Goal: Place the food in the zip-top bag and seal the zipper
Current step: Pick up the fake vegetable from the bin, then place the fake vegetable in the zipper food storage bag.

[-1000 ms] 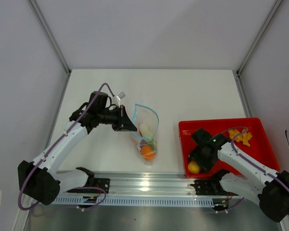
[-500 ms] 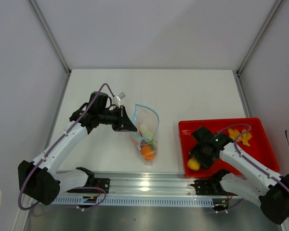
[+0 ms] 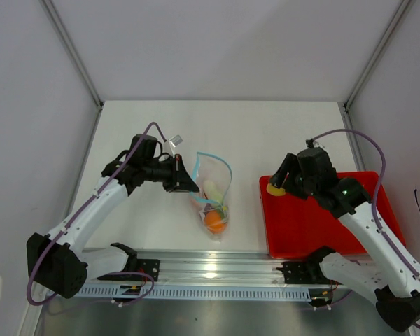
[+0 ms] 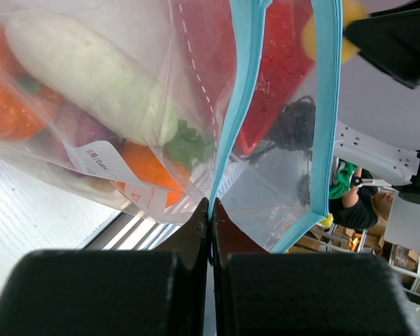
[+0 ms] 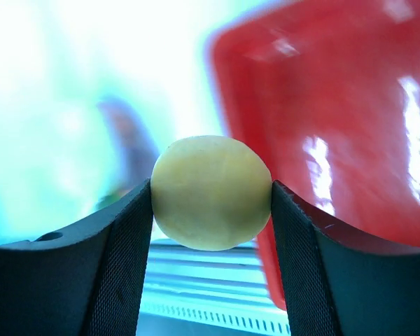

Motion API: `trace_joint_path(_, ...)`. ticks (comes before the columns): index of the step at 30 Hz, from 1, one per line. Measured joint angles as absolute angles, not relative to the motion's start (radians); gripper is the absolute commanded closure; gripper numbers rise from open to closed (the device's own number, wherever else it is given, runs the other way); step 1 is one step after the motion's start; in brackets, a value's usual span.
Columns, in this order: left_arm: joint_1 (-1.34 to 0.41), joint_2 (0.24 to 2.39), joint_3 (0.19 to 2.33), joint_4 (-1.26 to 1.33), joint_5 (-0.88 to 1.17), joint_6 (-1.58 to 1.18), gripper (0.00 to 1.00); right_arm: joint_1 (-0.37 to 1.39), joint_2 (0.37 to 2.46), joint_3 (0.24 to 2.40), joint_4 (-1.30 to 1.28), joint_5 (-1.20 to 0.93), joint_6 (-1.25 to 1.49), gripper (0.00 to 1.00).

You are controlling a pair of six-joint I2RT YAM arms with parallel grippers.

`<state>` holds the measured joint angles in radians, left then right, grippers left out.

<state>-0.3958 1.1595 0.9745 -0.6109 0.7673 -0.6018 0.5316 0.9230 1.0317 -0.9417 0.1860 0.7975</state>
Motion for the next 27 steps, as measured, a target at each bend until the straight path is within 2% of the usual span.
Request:
trace_joint_path(6, -0.396, 1.167, 0.974, -0.609, 0.771, -0.602, 0.99, 0.564, 0.981, 1.168, -0.774, 0.0, 0.682, 1.0)
trace_joint_path(12, -0.396, 1.172, 0.97, -0.608, 0.772, -0.602, 0.99, 0.706, 1.072, 1.311, -0.638, -0.077, 0.63, 1.0)
trace_joint_path(20, -0.396, 1.172, 0.97, -0.609, 0.772, -0.602, 0.99, 0.882, 1.236, 1.441, -0.572, -0.077, 0.579, 1.0)
trace_joint_path(27, -0.396, 1.17, 0.97, -0.616, 0.772, -0.602, 0.99, 0.911, 1.347, 1.443, -0.573, -0.043, 0.562, 0.98)
